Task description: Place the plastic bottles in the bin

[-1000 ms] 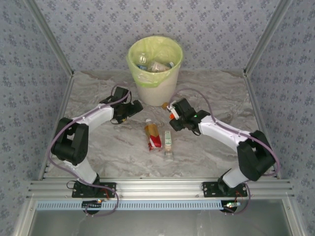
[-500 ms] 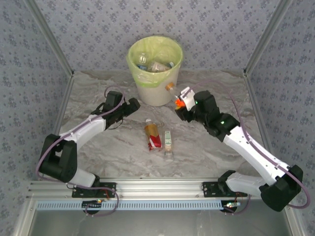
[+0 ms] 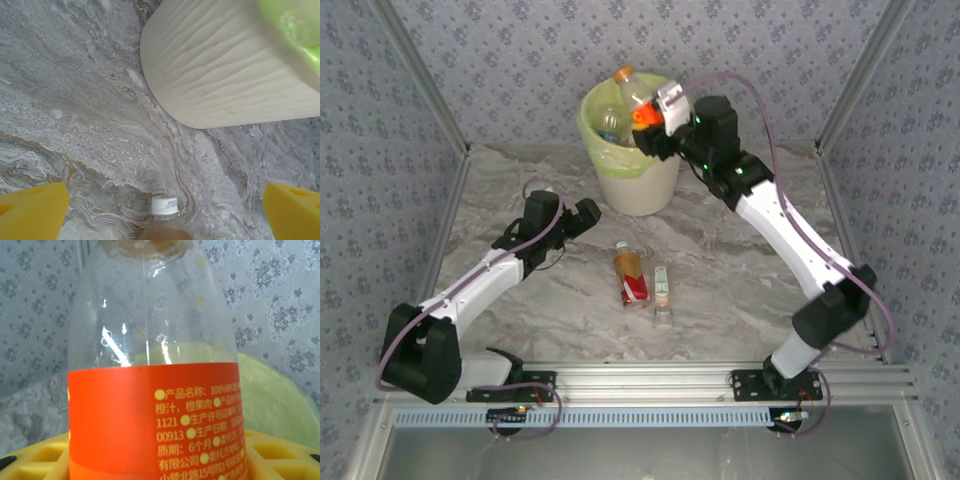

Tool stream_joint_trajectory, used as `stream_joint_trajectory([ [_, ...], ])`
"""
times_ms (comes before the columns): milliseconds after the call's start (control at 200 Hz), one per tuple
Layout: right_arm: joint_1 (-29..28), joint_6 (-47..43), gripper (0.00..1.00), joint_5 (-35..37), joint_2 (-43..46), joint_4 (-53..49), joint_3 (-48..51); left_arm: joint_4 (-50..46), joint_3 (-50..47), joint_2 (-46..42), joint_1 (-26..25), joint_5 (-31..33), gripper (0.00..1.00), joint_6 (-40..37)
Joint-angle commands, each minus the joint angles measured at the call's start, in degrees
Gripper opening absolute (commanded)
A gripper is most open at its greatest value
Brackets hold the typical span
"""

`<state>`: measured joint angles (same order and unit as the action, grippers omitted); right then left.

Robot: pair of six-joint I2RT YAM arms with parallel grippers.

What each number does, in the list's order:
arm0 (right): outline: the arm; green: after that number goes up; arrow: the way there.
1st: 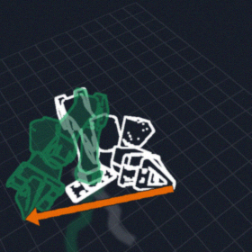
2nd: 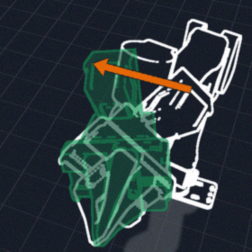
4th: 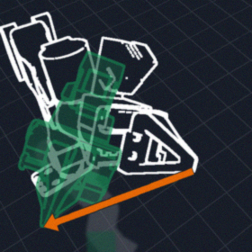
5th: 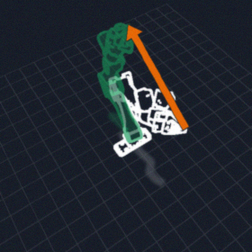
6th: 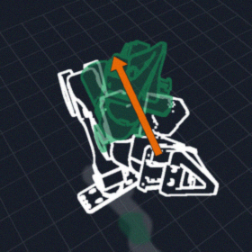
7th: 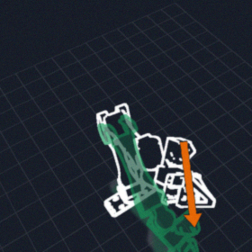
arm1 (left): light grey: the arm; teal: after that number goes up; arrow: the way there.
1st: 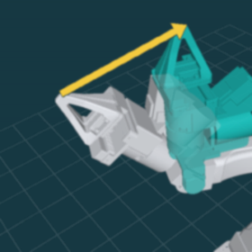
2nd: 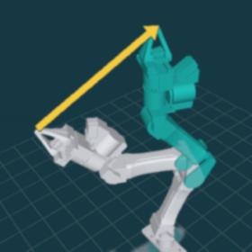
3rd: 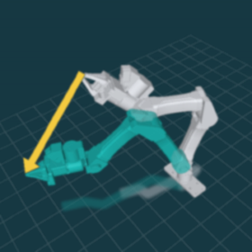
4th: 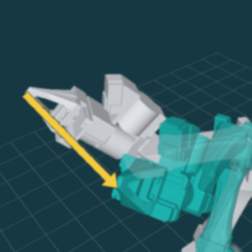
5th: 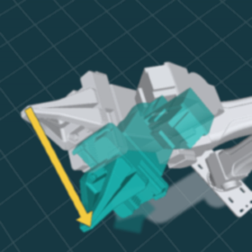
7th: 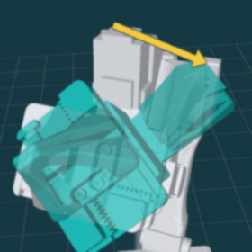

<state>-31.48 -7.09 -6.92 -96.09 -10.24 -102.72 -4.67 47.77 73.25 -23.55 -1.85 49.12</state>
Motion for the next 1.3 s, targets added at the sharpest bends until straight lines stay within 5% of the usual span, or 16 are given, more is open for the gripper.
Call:
stream_joint_trajectory([
  [0, 0.95, 4.75, 0.4, 4.06, -8.35, -1.82, -11.8, 0.48, -0.92, -2.46, -0.13, 1.23, 0.99, -0.3],
  [235, 2.28, 8.34, 0.45, 17.59, -24.98, -17.81, -33.64, -0.29, -1.45, -4.05, -0.14, -0.8, 0.99, -2.86],
  [565, 1.5, 8.48, 0.8, 21.14, -22.93, -20.94, -32.1, 1.21, -3.66, -2.42, -0.78, -5.63, 0.99, -1.46],
  [929, -1.62, 7.61, 0.99, 24.67, -6.13, -10.91, -11.11, -1.58, -3.52, -2.68, -5.16, -3.98, 0.99, 0.68],
  [1299, -1.83, 14.27, 1.0, 29.79, 22.61, 6.47, 29.72, -13.48, 0.27, -2.02, -13.52, 3.27, 0.99, -0.43],
])
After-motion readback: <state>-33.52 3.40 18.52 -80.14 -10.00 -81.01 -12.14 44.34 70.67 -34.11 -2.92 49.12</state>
